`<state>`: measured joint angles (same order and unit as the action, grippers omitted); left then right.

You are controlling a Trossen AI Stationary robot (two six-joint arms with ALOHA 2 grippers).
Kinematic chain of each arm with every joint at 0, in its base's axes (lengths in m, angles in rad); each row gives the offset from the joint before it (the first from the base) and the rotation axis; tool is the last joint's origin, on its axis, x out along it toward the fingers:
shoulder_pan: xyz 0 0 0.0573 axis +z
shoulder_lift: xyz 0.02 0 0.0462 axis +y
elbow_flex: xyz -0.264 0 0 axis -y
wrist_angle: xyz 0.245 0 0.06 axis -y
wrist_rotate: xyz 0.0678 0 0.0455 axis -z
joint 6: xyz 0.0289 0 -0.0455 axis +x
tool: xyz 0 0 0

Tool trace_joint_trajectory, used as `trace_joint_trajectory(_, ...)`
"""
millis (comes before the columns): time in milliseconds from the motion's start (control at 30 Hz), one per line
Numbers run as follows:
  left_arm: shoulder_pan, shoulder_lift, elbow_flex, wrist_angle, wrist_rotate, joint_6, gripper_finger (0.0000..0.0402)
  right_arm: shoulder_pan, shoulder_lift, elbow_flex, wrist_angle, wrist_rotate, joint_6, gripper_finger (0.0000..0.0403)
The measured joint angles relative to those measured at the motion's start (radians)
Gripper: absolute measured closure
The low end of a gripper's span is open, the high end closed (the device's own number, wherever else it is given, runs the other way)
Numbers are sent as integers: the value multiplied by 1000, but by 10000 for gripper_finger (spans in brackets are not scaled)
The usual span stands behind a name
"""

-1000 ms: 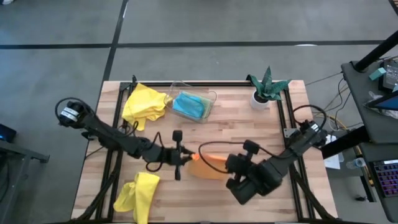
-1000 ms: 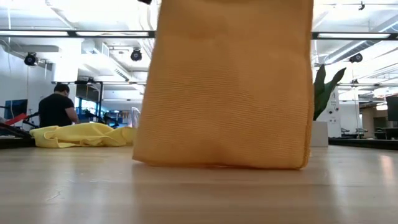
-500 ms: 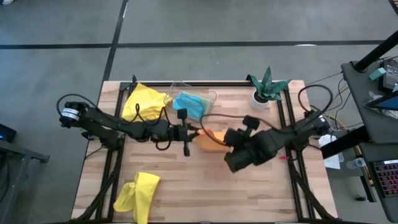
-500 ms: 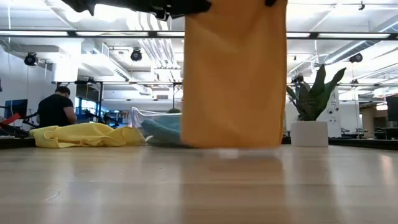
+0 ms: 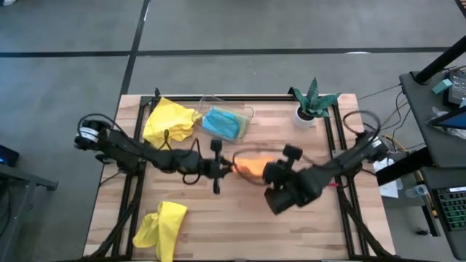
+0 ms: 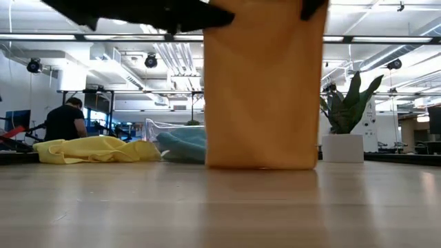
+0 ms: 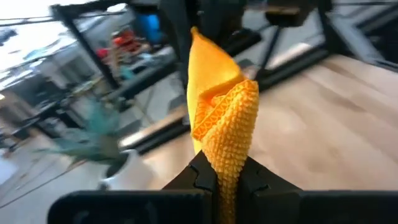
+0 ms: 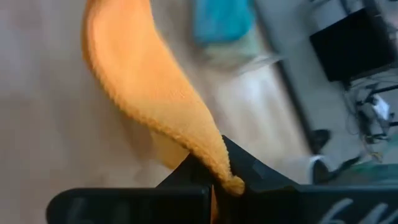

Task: Fold microfiber towels
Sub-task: Fold the orange towel

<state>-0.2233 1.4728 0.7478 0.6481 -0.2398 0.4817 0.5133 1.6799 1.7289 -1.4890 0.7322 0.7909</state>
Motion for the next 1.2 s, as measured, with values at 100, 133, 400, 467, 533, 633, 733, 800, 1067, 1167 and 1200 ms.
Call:
trace_joint_trajectory(100, -68, 37, -28, 26, -8, -1, 402, 63, 27, -68, 67, -53, 58, 394)
trace_joint_trajectory(133, -93, 50, -33, 36, -14, 0, 402, 86, 36, -88, 91, -66, 83, 394)
trace_joint_trajectory(400, -302, 150, -35, 67, -68, -38, 402, 250, 78, -196, 432, -79, 159, 394)
trace_joint_trajectory(467, -342, 188, -35, 91, -82, -85, 402, 269, 98, -208, 531, -90, 129, 394)
trace_joint_trajectory(533, -375, 237, -36, 124, -92, -124, 402, 282, 124, -209, 599, -95, 108, 394)
trace_joint_trajectory(633, -417, 319, -36, 207, -105, -171, 402, 284, 168, -209, 645, -121, 99, 394)
trace_joint_trajectory(733, -442, 394, -33, 293, -109, -213, 402, 283, 220, -209, 654, -136, 117, 394)
trace_joint_trajectory(800, -450, 428, -32, 322, -110, -245, 402, 283, 255, -209, 671, -142, 126, 394)
trace_joint_trajectory(1067, -451, 440, -40, 327, -107, -397, 402, 283, 305, -235, 768, -155, 135, 394)
trace_joint_trajectory(1167, -459, 436, -40, 295, -98, -438, 402, 283, 262, -320, 904, -141, 127, 394)
trace_joint_trajectory(1200, -461, 436, -41, 270, -94, -465, 402, 283, 245, -355, 966, -138, 117, 394)
